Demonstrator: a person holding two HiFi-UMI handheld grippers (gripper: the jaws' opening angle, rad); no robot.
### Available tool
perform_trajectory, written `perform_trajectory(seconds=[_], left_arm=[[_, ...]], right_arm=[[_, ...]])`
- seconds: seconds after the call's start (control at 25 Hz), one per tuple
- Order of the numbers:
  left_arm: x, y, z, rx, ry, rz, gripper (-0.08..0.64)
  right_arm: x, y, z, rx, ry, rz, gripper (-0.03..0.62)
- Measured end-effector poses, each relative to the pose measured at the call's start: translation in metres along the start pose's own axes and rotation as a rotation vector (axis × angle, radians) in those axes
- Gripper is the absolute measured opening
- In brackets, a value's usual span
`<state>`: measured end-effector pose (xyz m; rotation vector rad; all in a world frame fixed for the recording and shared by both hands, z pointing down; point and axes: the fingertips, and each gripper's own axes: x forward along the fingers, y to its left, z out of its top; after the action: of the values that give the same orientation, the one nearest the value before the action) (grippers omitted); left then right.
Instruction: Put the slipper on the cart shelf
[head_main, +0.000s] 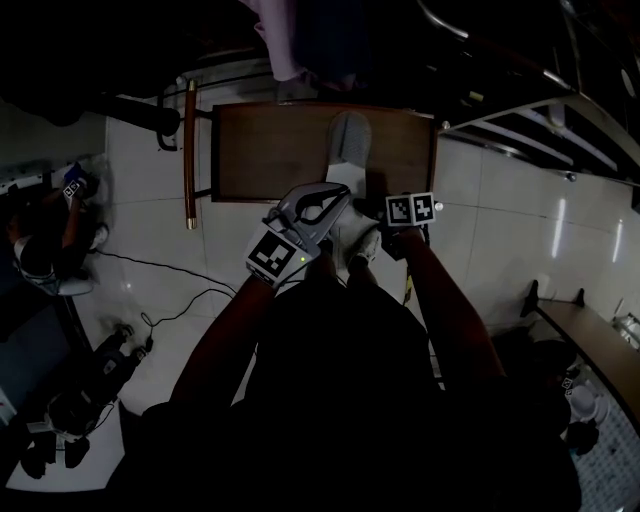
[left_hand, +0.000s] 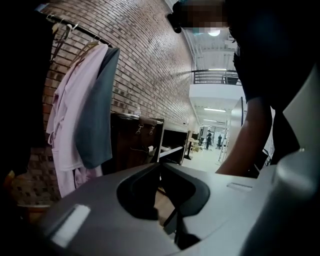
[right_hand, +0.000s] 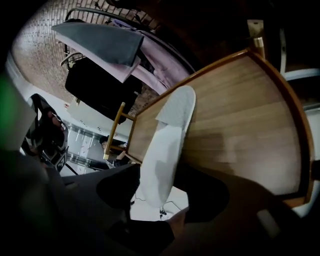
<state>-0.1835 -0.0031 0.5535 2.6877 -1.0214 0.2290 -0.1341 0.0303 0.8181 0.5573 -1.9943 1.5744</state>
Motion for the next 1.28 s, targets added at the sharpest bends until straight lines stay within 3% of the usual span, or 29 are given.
perform_trajectory(seconds=[0.16, 0.28, 0.56, 0.68, 0.76, 0.92, 1.08, 1.28], left_arm=[[0.004, 0.008, -0.004, -0.001, 0.001, -0.011, 0.011], [0.001, 0.014, -0.008, -0.022, 0.001, -0.004, 0.011], [-0.011, 0.028, -0.019, -0.064, 0.015, 0.026, 0.011], [-0.015, 0.031, -0.023, -0.073, 0.019, 0.033, 0.011], [-0.018, 0.032, -0.025, -0.08, 0.018, 0.037, 0.011], [-0.023, 0.036, -0.029, -0.092, 0.017, 0.049, 0.011], [-0.026, 0.036, -0.028, -0.095, 0.011, 0.05, 0.011], [-0.022, 0.029, -0.022, -0.08, 0.002, 0.038, 0.009]], right_arm=[[0.018, -0.015, -0.009, 0.064, 0.073, -0.011, 0.278], [0.028, -0.011, -0.014, 0.116, 0.119, 0.043, 0.278], [0.048, 0.0, -0.002, 0.2, 0.124, 0.109, 0.278], [0.056, -0.001, -0.001, 0.185, 0.137, 0.075, 0.25], [0.059, -0.003, -0.002, 0.17, 0.143, 0.054, 0.152], [0.059, 0.006, 0.001, 0.165, 0.106, 0.085, 0.084], [0.045, 0.022, 0.003, 0.071, 0.078, 0.08, 0.067], [0.015, 0.035, 0.007, 0.02, 0.018, 0.09, 0.067]])
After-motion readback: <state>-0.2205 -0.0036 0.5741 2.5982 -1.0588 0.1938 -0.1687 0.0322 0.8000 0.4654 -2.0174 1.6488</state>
